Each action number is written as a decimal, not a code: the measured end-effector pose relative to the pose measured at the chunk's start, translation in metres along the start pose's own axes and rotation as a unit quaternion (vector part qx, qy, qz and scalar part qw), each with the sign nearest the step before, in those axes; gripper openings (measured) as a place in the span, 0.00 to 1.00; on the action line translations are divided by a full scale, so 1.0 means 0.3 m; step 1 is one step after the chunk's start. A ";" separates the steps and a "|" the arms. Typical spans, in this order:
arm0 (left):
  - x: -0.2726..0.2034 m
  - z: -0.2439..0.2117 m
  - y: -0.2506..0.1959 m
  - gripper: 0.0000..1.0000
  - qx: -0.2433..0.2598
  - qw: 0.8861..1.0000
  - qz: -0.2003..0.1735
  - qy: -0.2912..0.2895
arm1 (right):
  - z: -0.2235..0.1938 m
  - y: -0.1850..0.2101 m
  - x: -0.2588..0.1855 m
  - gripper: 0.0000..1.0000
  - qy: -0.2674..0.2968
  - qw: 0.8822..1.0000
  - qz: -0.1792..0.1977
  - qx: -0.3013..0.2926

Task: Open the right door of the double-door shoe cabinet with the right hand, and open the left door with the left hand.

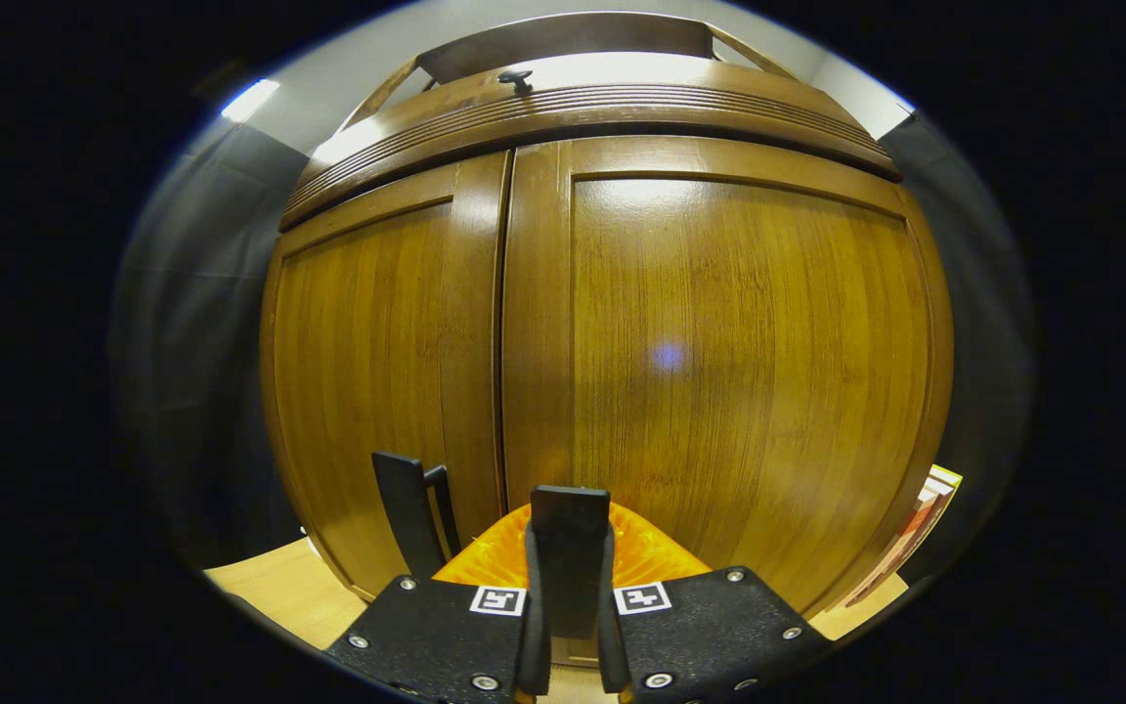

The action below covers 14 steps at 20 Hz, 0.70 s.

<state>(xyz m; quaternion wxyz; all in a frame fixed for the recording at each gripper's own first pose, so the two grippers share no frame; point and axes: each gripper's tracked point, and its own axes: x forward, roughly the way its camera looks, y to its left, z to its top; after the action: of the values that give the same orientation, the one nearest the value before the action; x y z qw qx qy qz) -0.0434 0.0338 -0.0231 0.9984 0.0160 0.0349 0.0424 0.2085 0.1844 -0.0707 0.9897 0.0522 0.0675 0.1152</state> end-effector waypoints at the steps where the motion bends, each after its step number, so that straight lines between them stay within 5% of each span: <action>1: -0.006 0.004 -0.008 0.94 0.002 1.000 -0.002 -0.002 | -0.001 0.001 -0.002 0.19 0.000 1.000 0.000 -0.003; 14: -0.041 -0.007 -0.060 0.93 0.005 1.000 -0.014 -0.001 | -0.008 0.012 -0.205 0.19 0.009 0.999 0.047 0.012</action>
<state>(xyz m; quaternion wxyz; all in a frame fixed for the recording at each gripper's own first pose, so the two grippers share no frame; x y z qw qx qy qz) -0.0542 0.0149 -0.0249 0.9988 0.0208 0.0343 0.0282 0.1482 0.1736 -0.0652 0.9818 0.0660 0.0749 0.1615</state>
